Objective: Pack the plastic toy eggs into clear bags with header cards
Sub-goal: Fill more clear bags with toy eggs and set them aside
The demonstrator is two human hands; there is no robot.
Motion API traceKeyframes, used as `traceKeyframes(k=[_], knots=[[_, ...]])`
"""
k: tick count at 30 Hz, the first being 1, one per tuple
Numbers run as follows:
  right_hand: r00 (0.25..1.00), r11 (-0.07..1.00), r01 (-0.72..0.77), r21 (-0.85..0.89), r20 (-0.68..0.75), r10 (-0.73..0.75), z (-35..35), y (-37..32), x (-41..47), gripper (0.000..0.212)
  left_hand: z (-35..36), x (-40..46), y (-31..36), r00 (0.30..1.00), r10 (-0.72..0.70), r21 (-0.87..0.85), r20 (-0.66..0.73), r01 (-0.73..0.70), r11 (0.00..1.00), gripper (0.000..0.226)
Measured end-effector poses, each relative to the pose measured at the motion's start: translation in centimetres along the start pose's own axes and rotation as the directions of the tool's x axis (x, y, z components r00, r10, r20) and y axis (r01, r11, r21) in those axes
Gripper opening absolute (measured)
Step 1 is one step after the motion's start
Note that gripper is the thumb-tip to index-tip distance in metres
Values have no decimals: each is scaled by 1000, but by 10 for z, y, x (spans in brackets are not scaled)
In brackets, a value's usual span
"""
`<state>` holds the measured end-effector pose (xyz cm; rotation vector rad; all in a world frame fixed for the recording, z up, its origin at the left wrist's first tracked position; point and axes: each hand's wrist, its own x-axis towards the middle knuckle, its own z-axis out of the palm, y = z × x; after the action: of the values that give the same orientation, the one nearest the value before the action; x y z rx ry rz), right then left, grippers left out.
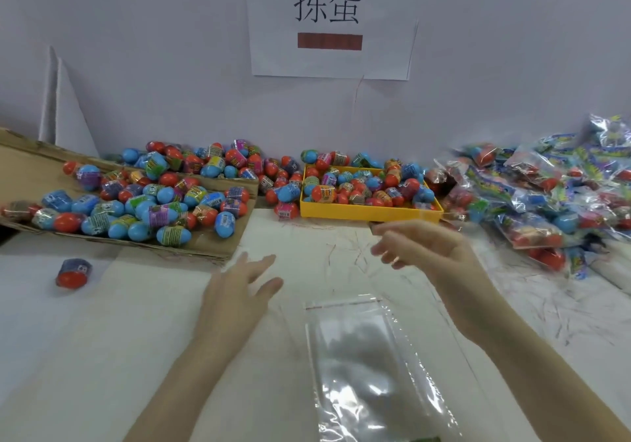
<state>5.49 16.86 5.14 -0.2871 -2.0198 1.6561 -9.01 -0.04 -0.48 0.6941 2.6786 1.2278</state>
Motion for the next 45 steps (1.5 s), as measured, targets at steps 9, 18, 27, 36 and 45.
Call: traceKeyframes(k=[9, 18, 27, 36, 45], knots=[[932, 528, 53, -848, 231, 278, 15, 44, -41, 34, -11, -7, -14, 885, 251, 415, -392, -73, 907, 33], [980, 632, 111, -767, 190, 59, 18, 49, -53, 9, 0, -29, 8, 979, 114, 264, -168, -67, 962, 31], [890, 587, 386, -711, 119, -441, 25, 8, -51, 18, -6, -43, 38, 830, -81, -505, 551, 409, 760, 46], [974, 964, -221, 150, -22, 227, 17, -6, -42, 91, -21, -54, 48, 903, 154, -726, 402, 211, 654, 26], [928, 965, -234, 122, -269, 258, -8, 13, -35, 29, 14, -58, 20, 899, -54, -612, 434, 338, 715, 11]])
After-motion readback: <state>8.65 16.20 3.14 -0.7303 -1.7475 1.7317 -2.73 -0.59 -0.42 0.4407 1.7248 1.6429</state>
